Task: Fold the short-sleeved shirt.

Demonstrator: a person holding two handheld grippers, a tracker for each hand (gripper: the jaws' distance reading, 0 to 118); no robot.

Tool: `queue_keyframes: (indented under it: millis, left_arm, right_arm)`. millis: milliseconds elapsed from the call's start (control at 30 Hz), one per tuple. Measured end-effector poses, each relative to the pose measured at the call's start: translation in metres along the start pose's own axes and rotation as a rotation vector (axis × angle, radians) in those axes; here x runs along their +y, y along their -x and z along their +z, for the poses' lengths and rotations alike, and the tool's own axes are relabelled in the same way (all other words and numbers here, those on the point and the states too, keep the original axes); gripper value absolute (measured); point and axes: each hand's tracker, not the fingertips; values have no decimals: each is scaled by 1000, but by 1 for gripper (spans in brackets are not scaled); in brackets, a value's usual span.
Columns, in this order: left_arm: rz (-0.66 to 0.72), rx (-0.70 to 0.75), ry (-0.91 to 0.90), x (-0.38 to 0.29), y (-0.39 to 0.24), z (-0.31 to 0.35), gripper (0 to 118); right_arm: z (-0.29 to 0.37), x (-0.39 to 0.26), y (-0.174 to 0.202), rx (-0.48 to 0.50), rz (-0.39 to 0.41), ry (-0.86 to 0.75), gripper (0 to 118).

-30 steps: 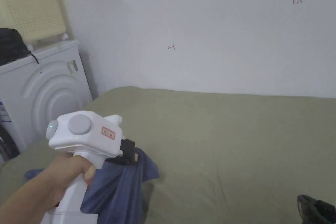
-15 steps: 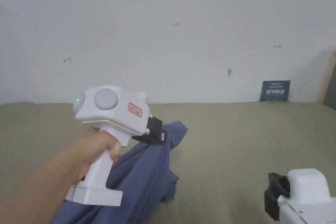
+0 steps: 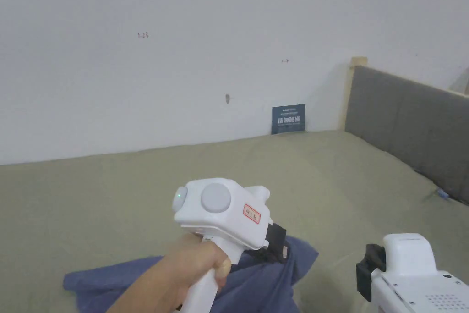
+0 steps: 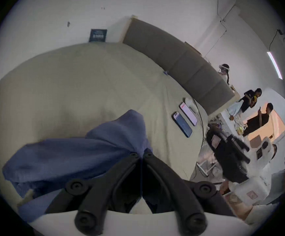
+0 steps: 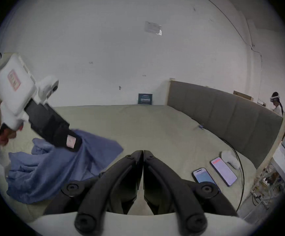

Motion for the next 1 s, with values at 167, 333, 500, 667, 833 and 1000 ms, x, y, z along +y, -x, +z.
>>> queue_keyframes:
  millis: [167,333,500,667,833,1000]
  left_arm:
    - [93,43,14,-14,18,-15,22]
    - [119,50,-127,-21,33,67,91]
    - [27,352,-475,-92,32,187,58]
    - [169,677,-752,-198,52,254,0]
    - [338,847,-745,-275,79,273,0]
    - [403,852,-730,-306,97,276,0]
  right_arm:
    - [-3,-3,1,6,-7,10,7]
    - [0,-1,10,43,-17,14,7]
    - [1,10,25,74,-4,13,7]
    - [4,16,45,117,1,7,7]
    - [3,16,65,154,20,13,7]
    - [0,14,76,172,37,25,7]
